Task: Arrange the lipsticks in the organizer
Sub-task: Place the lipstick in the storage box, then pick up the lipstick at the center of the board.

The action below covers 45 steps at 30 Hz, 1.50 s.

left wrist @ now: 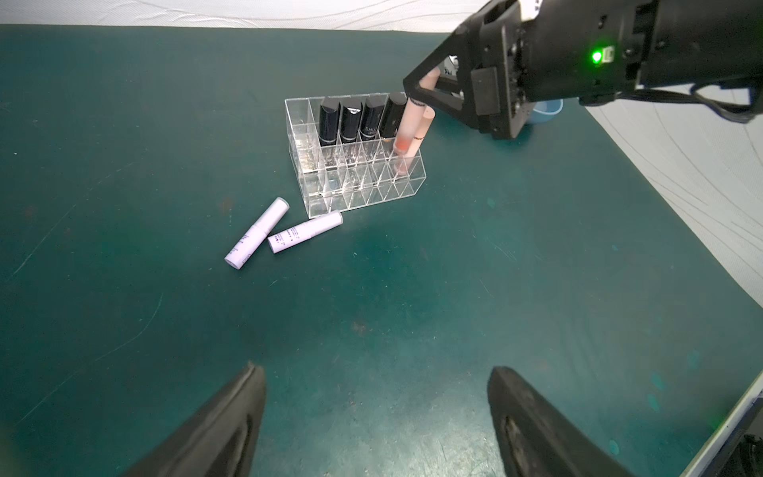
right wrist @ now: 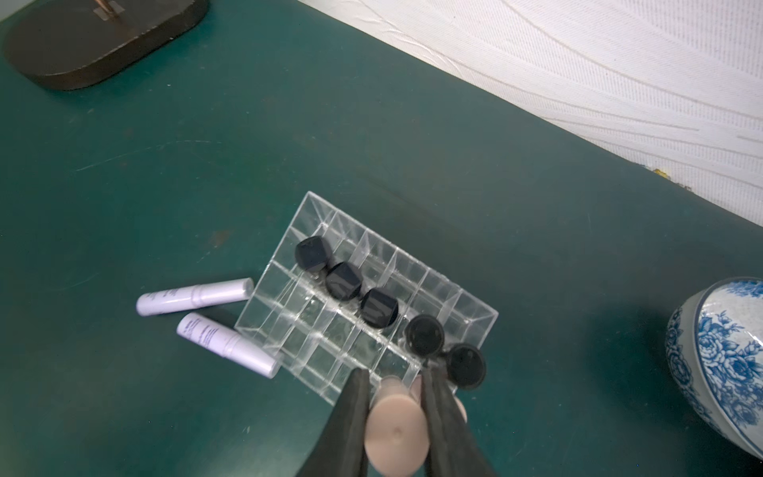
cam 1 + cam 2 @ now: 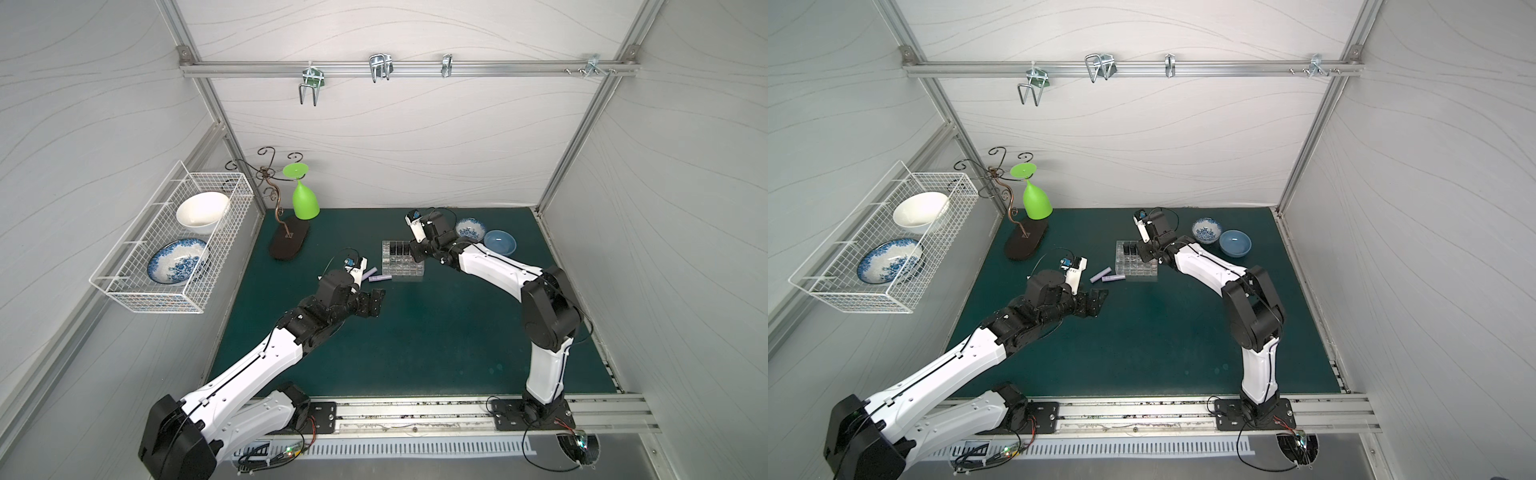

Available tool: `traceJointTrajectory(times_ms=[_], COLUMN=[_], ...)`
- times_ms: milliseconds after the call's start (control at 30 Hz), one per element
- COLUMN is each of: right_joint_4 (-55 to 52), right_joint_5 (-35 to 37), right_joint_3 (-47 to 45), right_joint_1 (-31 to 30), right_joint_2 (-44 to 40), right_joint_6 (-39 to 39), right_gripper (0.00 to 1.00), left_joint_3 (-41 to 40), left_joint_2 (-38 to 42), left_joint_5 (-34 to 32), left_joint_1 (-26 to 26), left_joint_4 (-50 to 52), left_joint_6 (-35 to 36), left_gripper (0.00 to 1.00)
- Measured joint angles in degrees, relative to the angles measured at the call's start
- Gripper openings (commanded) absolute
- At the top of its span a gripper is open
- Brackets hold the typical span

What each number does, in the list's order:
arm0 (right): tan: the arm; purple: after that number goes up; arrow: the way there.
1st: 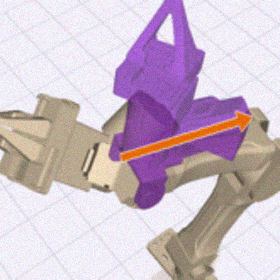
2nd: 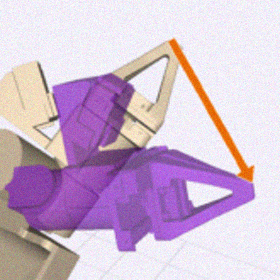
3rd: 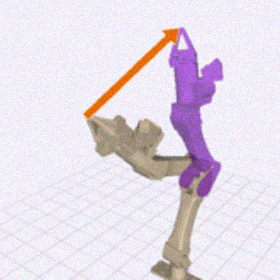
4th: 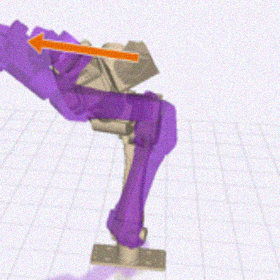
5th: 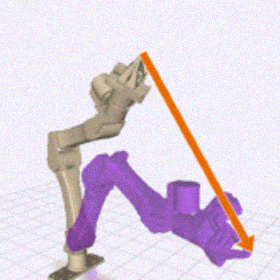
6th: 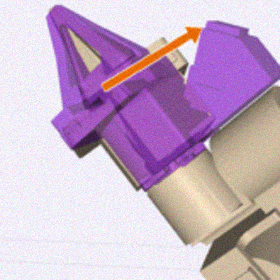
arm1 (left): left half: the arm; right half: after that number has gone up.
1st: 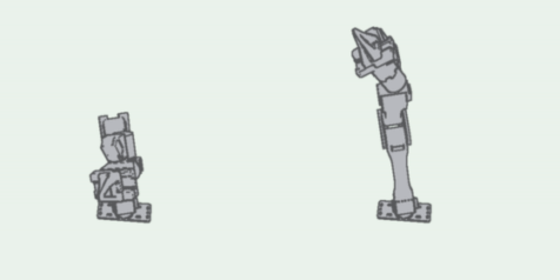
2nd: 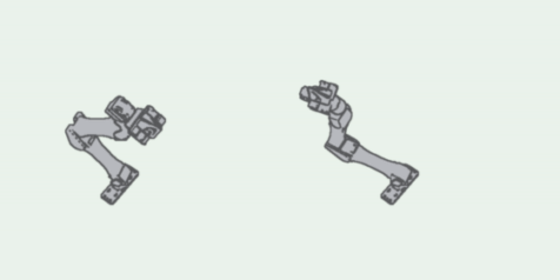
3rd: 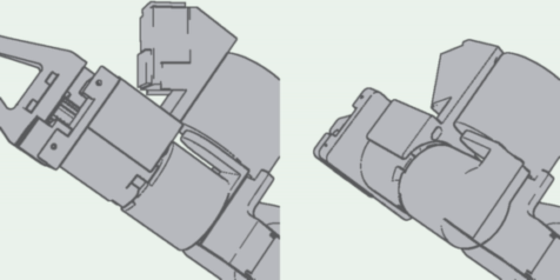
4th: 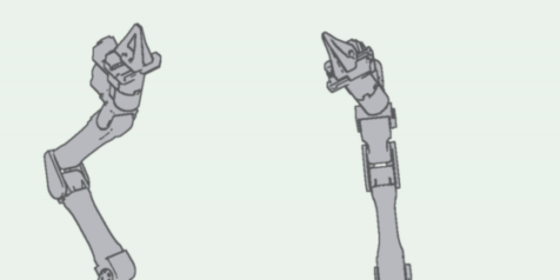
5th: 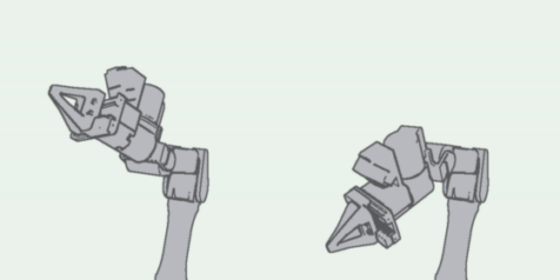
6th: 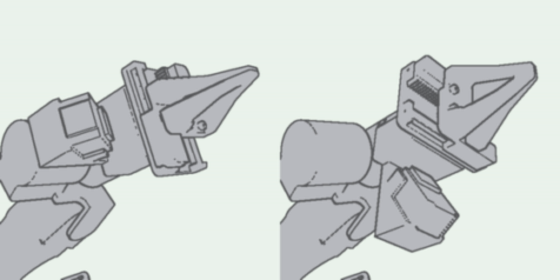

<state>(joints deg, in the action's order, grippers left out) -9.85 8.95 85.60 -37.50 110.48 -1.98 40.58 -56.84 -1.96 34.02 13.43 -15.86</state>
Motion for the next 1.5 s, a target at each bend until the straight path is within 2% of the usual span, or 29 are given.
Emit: traceJointTrajectory(times_ms=[367, 467, 567, 667, 800, 1067, 1133, 1233, 1300, 1500], right_joint_4=[0.5, 0.6, 0.8, 1.5, 2.2, 4.9, 5.6, 5.5, 5.2, 4.9], right_joint_5=[0.6, 0.6, 0.6, 0.5, 0.0, -1.3, -0.7, -0.2, -0.2, -0.7], right_joint_3=[1.8, 1.8, 1.7, 1.0, -5.8, -23.1, -26.3, -28.3, -29.0, -29.1], right_joint_1=[0.0, 0.0, 0.0, 0.0, -0.1, -0.4, -0.4, -0.2, 0.1, 0.5], right_joint_2=[3.2, 3.7, 3.8, 3.5, -2.1, -27.4, -31.0, -31.4, -30.6, -29.1], right_joint_6=[-1.0, -0.9, -1.0, -0.7, 1.1, 7.2, 7.8, 8.2, 8.2, 8.6], right_gripper=[0.28, 0.38, 0.55, 0.62, 0.64, 0.65, 0.65, 0.65, 0.65, 0.64], left_joint_3=[0.0, 0.0, 0.0, 0.0, 0.7, 10.5, 13.0, 15.3, 16.1, 18.2], left_joint_2=[-1.2, -1.8, -2.1, -2.9, -6.7, -23.1, -26.7, -30.7, -32.6, -37.0], left_joint_5=[0.0, 0.0, 0.0, -0.2, -0.9, -1.6, -2.0, -1.9, -1.7, 2.3], left_joint_1=[0.0, 0.0, 0.0, -0.1, -1.4, -5.9, -6.5, -7.7, -9.5, -17.5], left_joint_4=[0.0, 0.0, 0.0, 0.0, 0.3, 0.9, 0.9, 1.1, 1.6, 2.7], left_joint_6=[0.0, 0.0, 0.2, 0.7, 2.3, 6.9, 8.0, 8.8, 9.2, 8.6], left_gripper=[0.89, 0.89, 0.89, 0.89, 0.83, 0.82, 0.82, 0.77, 0.70, 0.63])
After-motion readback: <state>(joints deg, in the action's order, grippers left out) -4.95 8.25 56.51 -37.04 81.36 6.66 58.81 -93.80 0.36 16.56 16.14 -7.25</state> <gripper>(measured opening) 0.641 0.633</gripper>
